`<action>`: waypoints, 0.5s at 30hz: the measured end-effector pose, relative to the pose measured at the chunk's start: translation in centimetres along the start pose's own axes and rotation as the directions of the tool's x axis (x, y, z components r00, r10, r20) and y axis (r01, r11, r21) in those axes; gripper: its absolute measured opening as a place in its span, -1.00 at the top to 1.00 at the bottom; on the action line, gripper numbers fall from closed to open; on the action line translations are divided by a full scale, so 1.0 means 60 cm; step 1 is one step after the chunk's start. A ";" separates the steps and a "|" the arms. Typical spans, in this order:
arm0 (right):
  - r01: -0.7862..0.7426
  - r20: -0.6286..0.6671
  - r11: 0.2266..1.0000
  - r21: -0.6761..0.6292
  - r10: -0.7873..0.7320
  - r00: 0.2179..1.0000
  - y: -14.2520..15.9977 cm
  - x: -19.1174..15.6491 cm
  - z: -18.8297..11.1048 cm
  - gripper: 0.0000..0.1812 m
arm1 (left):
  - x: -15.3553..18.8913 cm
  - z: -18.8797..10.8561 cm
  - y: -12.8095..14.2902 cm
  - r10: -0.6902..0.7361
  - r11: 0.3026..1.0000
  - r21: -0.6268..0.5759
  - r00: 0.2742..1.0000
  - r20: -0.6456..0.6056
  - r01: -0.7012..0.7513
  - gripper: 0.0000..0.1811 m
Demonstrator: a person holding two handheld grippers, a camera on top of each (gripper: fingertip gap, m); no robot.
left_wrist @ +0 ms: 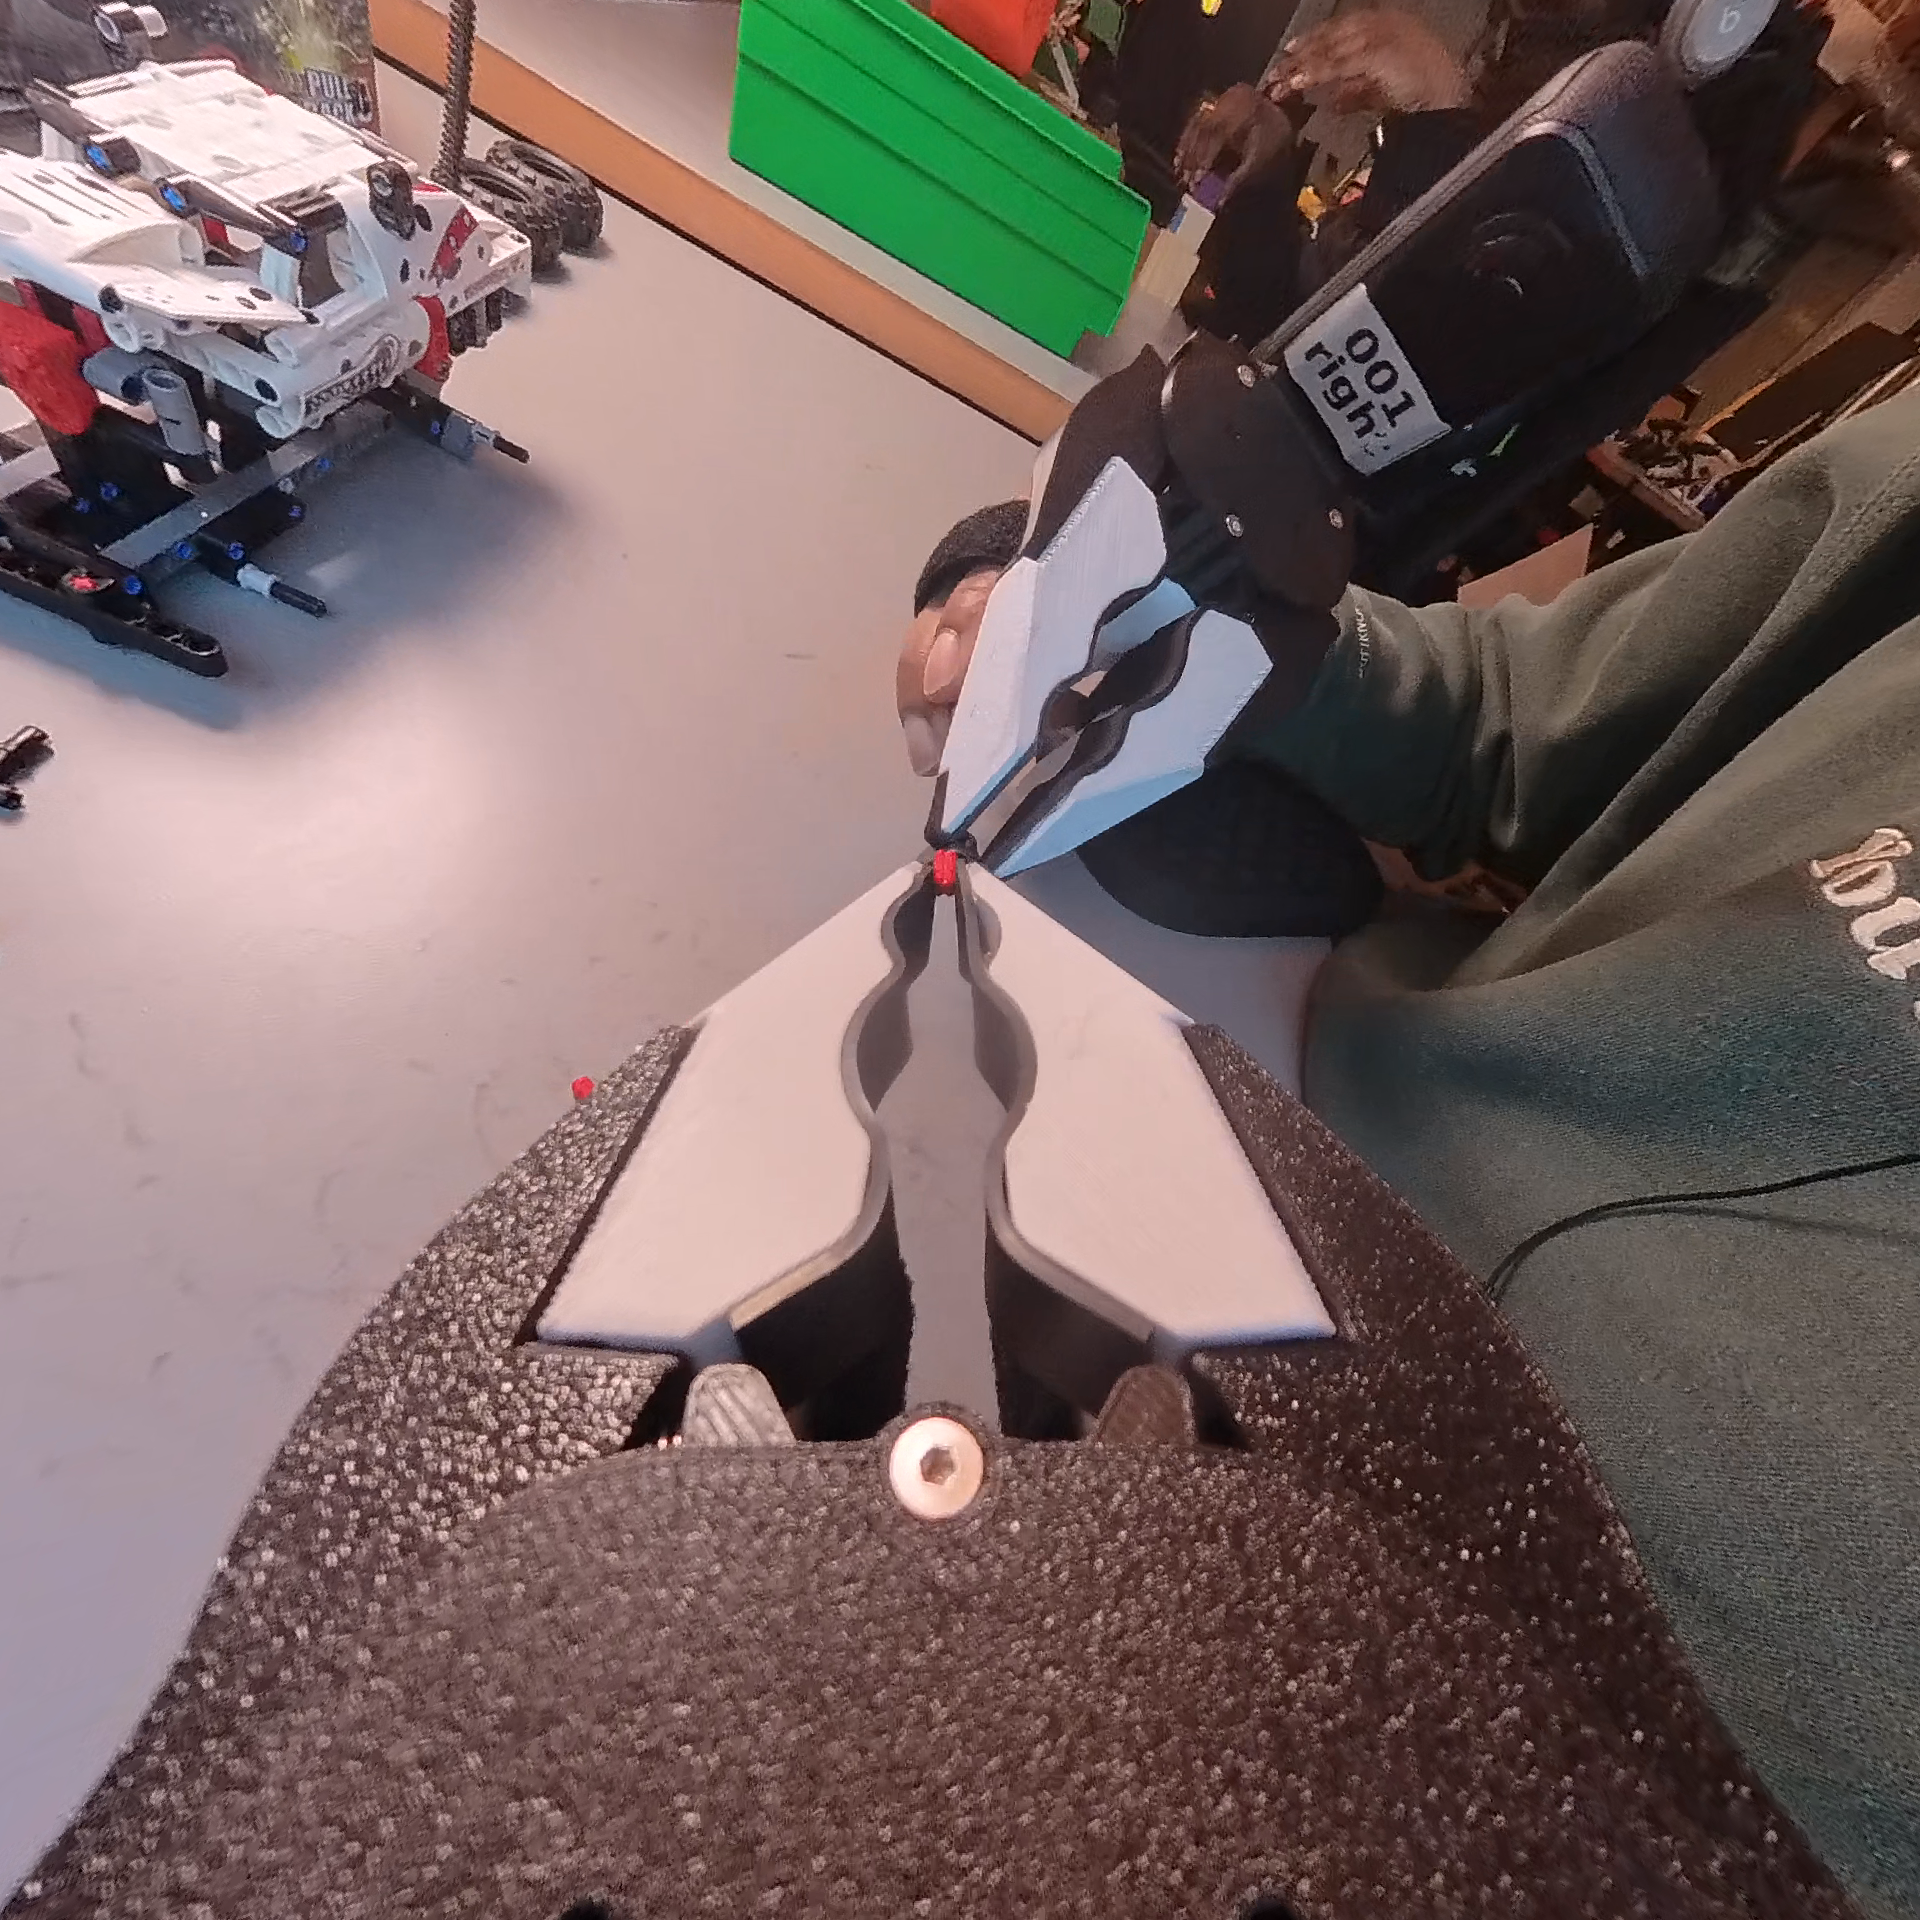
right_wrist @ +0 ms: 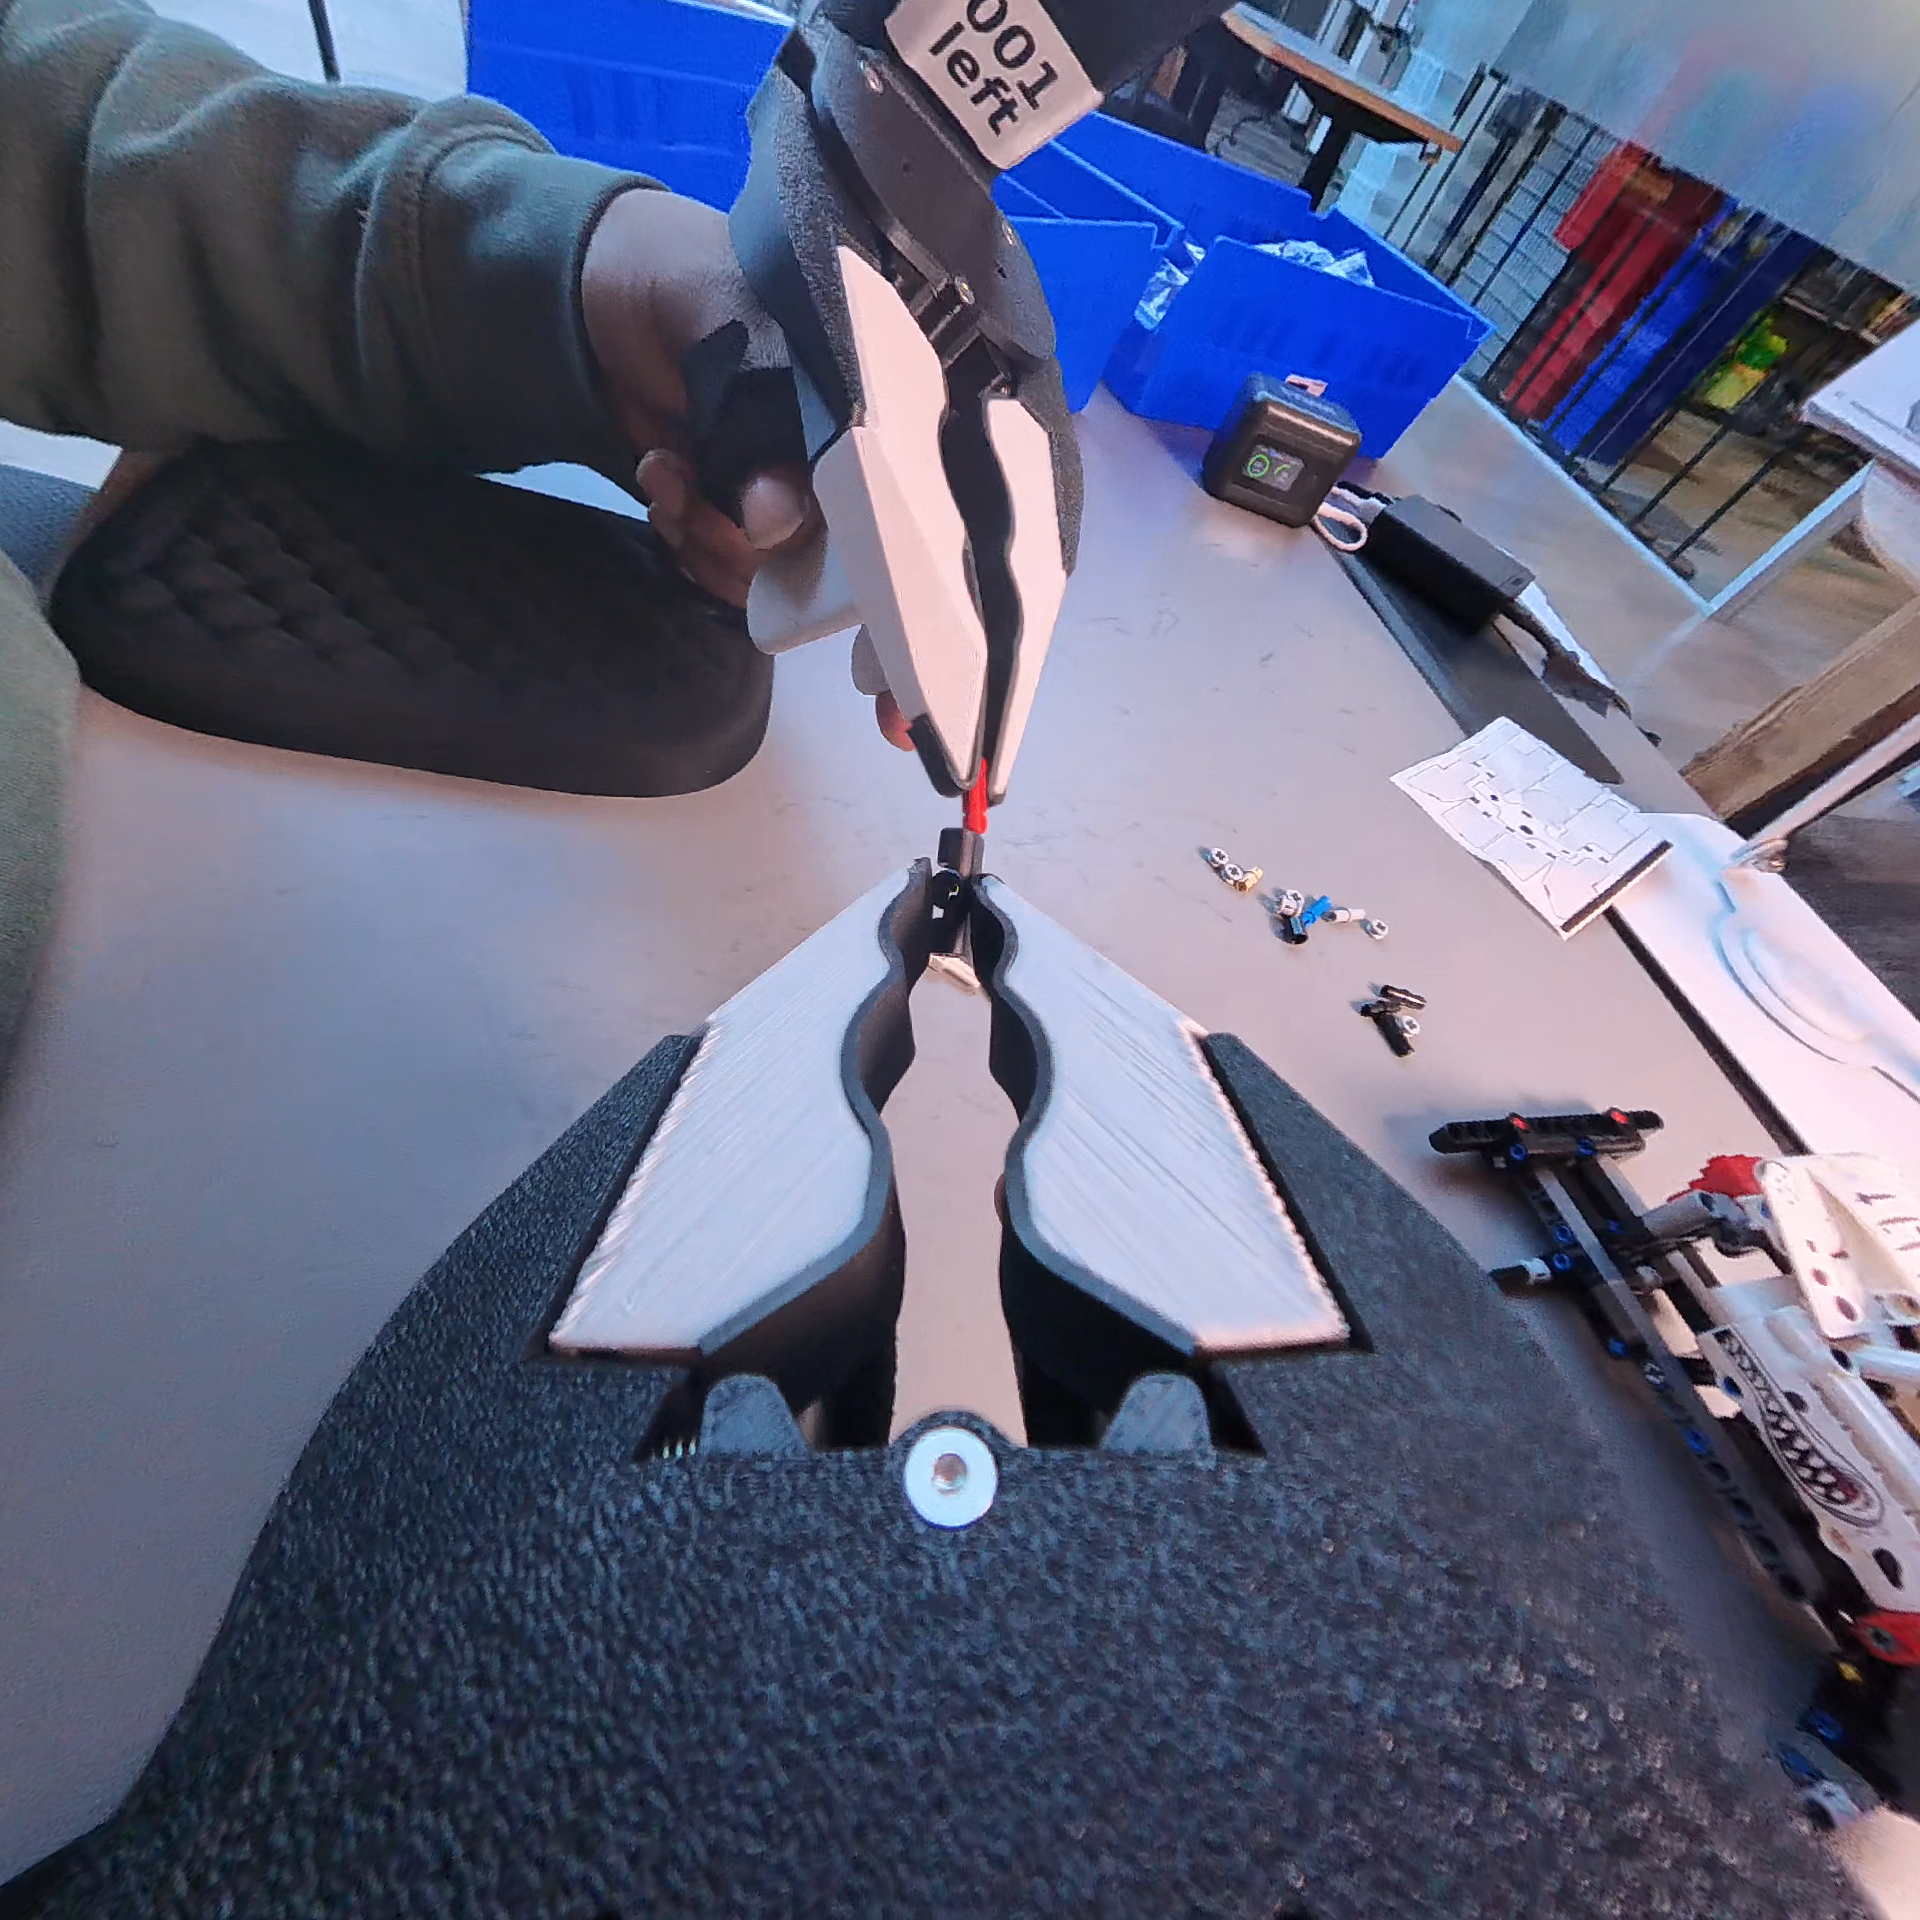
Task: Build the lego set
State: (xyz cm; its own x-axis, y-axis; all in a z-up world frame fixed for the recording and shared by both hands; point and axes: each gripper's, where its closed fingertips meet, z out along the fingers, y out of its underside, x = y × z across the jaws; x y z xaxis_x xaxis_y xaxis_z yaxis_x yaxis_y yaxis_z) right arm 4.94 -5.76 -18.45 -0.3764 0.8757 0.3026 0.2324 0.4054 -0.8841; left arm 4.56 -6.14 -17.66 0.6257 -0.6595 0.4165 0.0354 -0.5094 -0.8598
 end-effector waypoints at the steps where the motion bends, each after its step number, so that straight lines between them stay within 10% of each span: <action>1: 0.007 -0.005 1.000 0.000 -0.007 1.000 0.000 0.000 0.000 0.94 | 0.000 0.000 0.001 -0.003 1.000 -0.002 1.000 -0.003 0.003 0.98; 15: 0.079 -0.026 0.996 -0.035 -0.080 0.996 0.012 -0.002 0.002 0.95 | -0.003 0.005 0.015 -0.010 0.998 -0.068 1.000 0.018 0.011 0.98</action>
State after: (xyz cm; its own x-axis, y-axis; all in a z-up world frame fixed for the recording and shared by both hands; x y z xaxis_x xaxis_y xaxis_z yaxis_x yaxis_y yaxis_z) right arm 5.05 -5.62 -19.17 -0.3707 0.8469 0.3812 0.2331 0.4821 -0.8445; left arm 4.74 -6.30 -18.62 0.6394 -0.6443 0.4196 -0.0104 -0.5529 -0.8332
